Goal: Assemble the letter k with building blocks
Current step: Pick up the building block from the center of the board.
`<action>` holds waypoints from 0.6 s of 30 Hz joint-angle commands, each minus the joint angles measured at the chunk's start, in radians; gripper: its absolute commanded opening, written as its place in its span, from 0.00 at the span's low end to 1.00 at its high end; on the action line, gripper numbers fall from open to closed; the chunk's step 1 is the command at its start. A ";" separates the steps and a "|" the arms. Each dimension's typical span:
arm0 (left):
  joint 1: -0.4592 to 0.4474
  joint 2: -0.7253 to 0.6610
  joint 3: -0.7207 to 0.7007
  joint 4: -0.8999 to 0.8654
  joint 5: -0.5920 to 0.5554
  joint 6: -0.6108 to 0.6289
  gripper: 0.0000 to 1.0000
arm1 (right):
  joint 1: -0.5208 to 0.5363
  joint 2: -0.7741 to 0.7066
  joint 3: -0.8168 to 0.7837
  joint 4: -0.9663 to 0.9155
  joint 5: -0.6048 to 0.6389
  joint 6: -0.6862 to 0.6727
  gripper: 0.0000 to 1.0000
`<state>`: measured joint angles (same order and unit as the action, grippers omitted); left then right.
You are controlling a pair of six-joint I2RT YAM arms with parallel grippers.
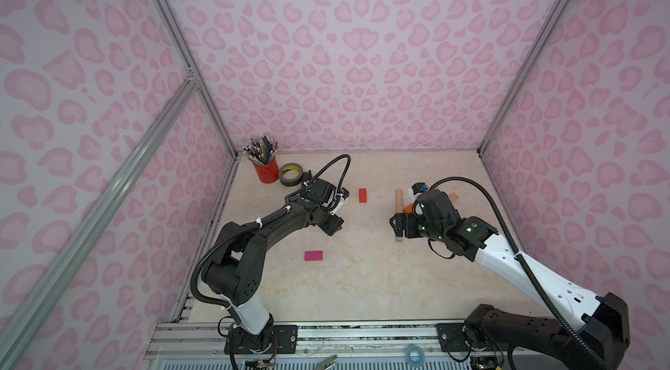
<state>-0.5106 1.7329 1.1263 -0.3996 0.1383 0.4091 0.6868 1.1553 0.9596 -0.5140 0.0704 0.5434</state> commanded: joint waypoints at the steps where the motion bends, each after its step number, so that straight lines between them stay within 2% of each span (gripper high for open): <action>1: 0.002 0.040 0.040 -0.027 -0.035 0.013 0.60 | 0.000 -0.012 -0.012 0.014 0.002 -0.011 0.91; 4: 0.001 0.070 0.062 -0.051 -0.024 0.021 0.53 | 0.001 -0.024 -0.021 0.013 0.010 -0.011 0.91; 18: -0.012 0.153 0.090 -0.094 0.008 0.031 0.51 | -0.001 -0.023 -0.028 0.014 0.016 -0.008 0.91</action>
<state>-0.5194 1.8771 1.2083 -0.4801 0.1368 0.4305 0.6861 1.1301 0.9382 -0.5137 0.0757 0.5404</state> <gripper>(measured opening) 0.519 0.911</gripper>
